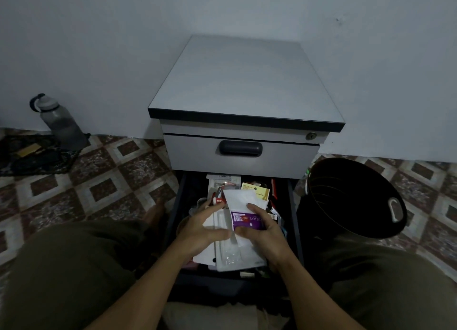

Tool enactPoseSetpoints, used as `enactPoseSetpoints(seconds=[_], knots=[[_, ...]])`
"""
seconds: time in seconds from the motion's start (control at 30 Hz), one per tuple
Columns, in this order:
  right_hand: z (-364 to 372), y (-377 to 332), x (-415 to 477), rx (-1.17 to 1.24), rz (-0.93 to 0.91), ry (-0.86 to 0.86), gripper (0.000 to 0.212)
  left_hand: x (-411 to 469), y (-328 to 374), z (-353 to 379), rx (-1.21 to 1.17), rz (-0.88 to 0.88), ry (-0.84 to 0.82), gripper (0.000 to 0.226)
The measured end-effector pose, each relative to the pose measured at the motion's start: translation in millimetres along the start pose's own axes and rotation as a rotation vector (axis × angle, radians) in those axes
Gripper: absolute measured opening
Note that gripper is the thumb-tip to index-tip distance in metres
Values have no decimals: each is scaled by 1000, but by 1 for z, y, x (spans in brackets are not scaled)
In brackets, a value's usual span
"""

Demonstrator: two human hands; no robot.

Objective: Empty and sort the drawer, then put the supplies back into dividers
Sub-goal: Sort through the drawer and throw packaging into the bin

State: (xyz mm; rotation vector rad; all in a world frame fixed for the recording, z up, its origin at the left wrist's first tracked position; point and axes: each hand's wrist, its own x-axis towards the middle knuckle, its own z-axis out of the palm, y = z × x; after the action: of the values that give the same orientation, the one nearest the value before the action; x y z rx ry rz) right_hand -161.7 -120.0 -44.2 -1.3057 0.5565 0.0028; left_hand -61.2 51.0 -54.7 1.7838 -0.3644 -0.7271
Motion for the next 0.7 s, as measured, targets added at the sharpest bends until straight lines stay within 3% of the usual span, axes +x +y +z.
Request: enactPoseSetpoints(seconds=[0.23, 0.7], knots=[[1, -8, -9, 57, -32, 30, 63, -8, 13, 3, -15, 114, 42, 66], [3, -29, -34, 3, -82, 20, 64, -24, 33, 2, 1, 146, 46, 64]])
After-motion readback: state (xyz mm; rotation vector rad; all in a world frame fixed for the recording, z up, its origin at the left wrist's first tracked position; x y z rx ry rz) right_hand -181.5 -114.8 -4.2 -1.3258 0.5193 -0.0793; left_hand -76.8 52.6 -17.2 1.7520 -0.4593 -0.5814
